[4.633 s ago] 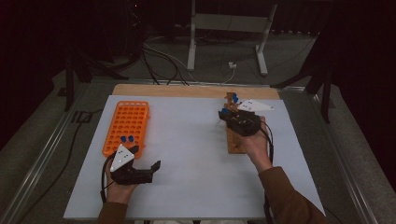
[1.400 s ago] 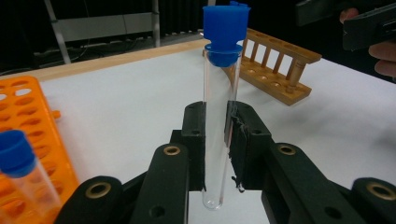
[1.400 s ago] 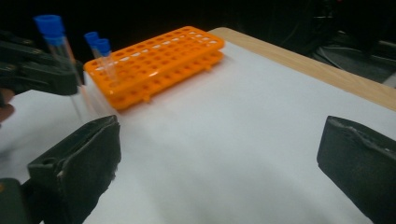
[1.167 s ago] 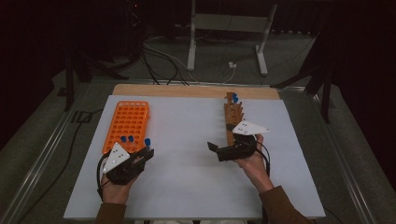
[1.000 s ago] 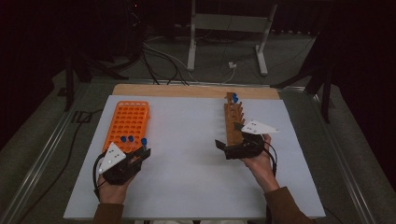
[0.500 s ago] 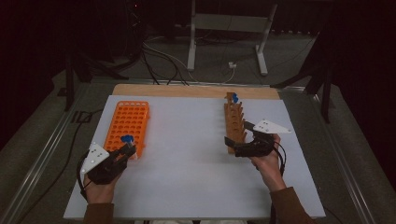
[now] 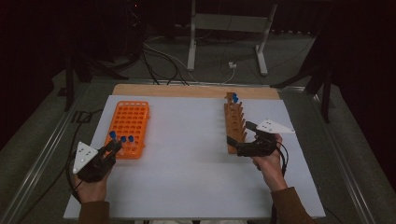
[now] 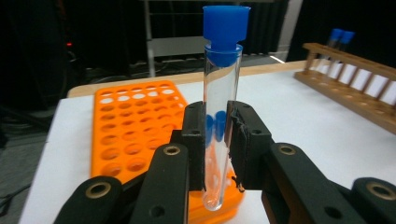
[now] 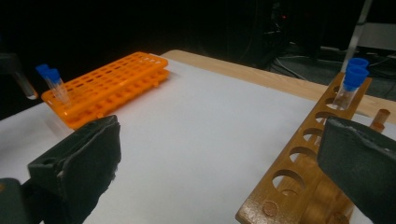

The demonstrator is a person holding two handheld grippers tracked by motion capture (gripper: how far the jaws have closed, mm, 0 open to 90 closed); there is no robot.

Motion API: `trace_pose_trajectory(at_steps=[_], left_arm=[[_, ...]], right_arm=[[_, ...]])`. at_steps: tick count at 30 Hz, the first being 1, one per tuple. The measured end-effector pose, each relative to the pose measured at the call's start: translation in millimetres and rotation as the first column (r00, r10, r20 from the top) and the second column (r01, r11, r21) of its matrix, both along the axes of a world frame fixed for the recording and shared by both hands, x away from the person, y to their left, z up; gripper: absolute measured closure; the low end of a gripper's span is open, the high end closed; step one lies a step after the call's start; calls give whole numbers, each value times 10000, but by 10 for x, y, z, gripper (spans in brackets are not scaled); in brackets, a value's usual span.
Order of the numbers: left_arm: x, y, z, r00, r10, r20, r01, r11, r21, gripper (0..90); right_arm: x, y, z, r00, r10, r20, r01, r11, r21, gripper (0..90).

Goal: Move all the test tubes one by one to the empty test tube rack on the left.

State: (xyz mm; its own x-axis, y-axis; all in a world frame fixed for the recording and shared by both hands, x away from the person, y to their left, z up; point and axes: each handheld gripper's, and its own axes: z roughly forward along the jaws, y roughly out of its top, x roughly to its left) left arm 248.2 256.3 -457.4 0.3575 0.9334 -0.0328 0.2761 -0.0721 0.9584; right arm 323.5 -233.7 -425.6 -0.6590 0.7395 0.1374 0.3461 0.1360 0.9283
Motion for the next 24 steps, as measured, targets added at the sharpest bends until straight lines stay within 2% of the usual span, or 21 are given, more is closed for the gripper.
trace_pose_trajectory(at_steps=[7,12,17,24], left_arm=[[99,57,-71,9980,621,-106,-620,9980,102,782],[196,77,-180,9945,992,-326,-991,9951,54,782],[245,79,-221,9949,915,-416,-918,9958,-57,782],[306,38,-294,9932,907,-735,-872,9949,503,782]], right_arm=[[4,-7,2,10000,38,-38,-38,9999,135,0],[4,0,3,10000,72,-55,-71,9998,212,0],[7,1,-3,9999,70,-90,-69,9998,179,0],[0,1,-5,9998,150,-96,-148,9997,174,0]])
